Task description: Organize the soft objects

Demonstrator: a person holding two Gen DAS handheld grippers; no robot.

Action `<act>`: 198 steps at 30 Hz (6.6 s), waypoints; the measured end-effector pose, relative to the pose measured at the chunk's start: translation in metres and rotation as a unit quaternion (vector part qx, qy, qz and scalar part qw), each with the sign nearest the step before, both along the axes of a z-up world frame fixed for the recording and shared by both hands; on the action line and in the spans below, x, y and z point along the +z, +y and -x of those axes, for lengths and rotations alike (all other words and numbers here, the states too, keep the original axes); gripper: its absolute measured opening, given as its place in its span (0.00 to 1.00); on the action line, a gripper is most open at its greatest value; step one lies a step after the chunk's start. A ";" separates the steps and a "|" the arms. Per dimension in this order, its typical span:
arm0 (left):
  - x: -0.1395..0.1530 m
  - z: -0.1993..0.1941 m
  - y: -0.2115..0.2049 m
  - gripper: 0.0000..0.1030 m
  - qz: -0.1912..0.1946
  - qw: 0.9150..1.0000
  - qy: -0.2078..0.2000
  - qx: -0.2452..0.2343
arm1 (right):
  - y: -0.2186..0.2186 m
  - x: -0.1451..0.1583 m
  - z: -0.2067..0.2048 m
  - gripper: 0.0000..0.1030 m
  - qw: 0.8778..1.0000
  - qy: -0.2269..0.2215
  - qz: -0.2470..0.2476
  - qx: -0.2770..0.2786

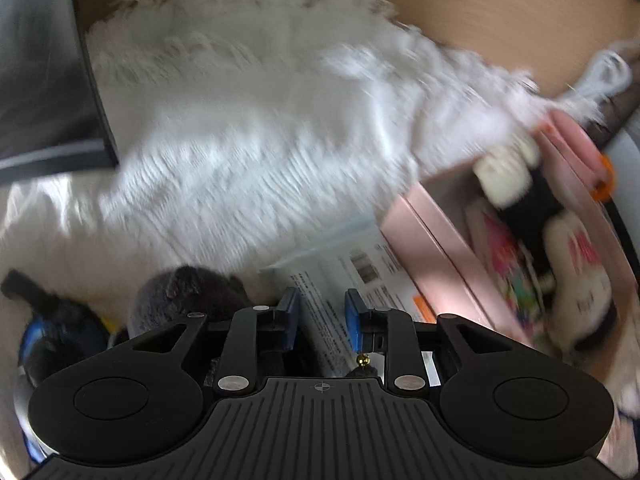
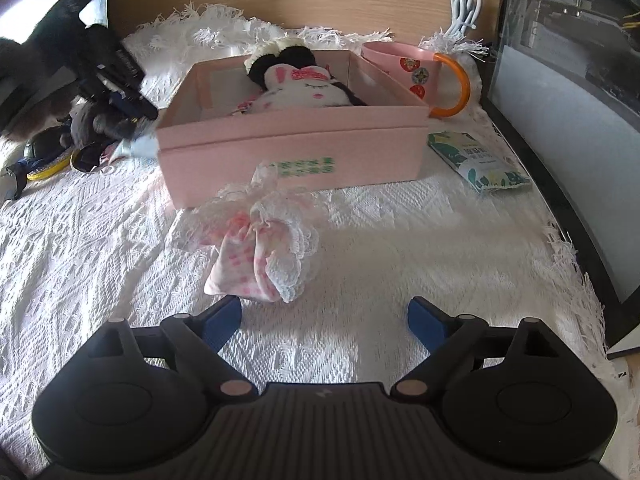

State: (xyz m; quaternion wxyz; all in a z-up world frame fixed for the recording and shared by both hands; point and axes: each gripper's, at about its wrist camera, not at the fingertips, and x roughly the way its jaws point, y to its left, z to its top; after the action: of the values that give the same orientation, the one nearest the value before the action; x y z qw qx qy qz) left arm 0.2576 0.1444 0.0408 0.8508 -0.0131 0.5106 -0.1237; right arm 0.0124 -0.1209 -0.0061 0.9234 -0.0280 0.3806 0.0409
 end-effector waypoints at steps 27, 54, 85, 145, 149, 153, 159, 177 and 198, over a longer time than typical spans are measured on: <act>0.012 0.188 0.066 0.23 0.071 0.988 -0.088 0.102 | 0.105 0.043 -0.101 0.90 0.985 -0.070 0.030 0.156; 0.011 0.065 0.020 0.64 -0.082 0.984 -0.152 -0.040 | 0.014 0.030 -0.021 0.89 0.998 -0.029 0.010 0.053; 0.016 0.165 0.061 0.68 0.035 0.988 -0.135 0.063 | 0.025 0.042 -0.004 0.20 0.991 -0.038 0.030 0.127; 0.019 0.239 0.009 0.69 0.140 0.976 -0.139 0.091 | 0.098 0.070 -0.361 0.20 0.975 0.182 -0.093 0.090; 0.009 0.247 0.025 0.69 0.115 0.977 -0.138 0.114 | 0.110 0.041 -0.379 0.24 0.963 0.242 -0.082 0.088; 0.009 0.237 0.035 0.69 0.086 0.978 -0.142 0.123 | 0.103 0.059 -0.369 0.49 0.963 0.233 -0.093 0.100; 0.018 0.189 0.035 0.69 0.054 0.979 -0.177 0.082 | 0.081 0.132 -0.280 0.75 0.989 0.064 -0.053 0.126; -0.017 0.153 0.048 0.33 0.069 0.983 -0.153 0.077 | 0.142 0.029 -0.087 0.84 0.979 -0.009 0.026 0.201; -0.022 0.248 0.094 0.34 0.100 0.969 -0.131 0.182 | 0.170 0.007 -0.087 0.07 0.990 0.023 -0.017 0.142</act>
State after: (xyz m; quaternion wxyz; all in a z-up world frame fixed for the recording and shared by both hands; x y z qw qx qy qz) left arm 0.0096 0.2382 0.0193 0.9130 -0.1742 0.3685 -0.0177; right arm 0.0996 0.0487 0.0011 0.8995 -0.0654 0.3936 0.1782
